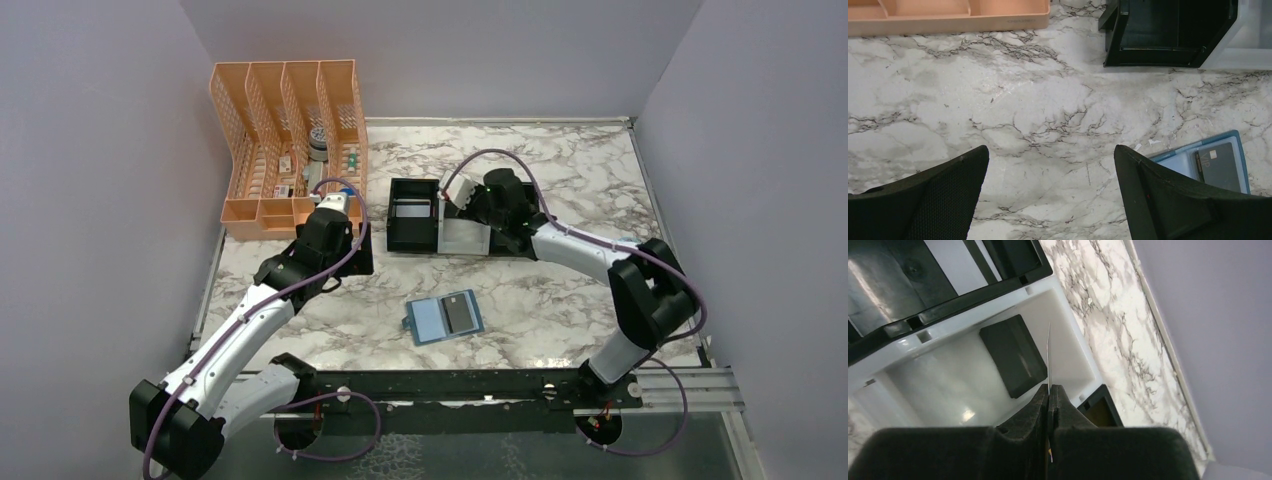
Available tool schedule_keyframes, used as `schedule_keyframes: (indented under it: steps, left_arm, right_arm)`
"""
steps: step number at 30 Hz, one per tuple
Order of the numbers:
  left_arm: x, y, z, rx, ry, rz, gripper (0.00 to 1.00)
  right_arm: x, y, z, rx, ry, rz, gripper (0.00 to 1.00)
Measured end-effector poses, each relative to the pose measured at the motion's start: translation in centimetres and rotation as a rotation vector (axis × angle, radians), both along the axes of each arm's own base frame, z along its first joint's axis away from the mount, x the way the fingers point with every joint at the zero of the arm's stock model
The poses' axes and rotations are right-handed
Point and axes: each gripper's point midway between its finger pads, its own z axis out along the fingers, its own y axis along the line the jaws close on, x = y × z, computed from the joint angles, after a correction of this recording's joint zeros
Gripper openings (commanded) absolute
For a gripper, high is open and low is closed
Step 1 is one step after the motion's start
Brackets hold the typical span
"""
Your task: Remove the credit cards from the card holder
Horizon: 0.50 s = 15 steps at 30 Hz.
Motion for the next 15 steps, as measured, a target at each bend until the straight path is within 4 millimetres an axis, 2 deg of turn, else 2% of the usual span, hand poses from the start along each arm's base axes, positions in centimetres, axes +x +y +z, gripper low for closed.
schedule_keyframes:
  steps: [6,8,15]
  left_arm:
    - [0.0,0.1,0.0,0.003,-0.002,0.003,0.99]
    - [0.0,0.1,0.0,0.004,-0.003,0.005,0.99]
    - [0.1,0.2,0.2,0.005,-0.010,0.008,0.99]
  right_arm:
    - [1.6,0.6,-1.7,-0.124,-0.027,0.062,0.01]
    - [1.9,0.8,-2.9,-0.161,-0.017,0.079,0.01]
    - [3.2,2.1,-4.6,-0.223,-0.010,0.148,0.01]
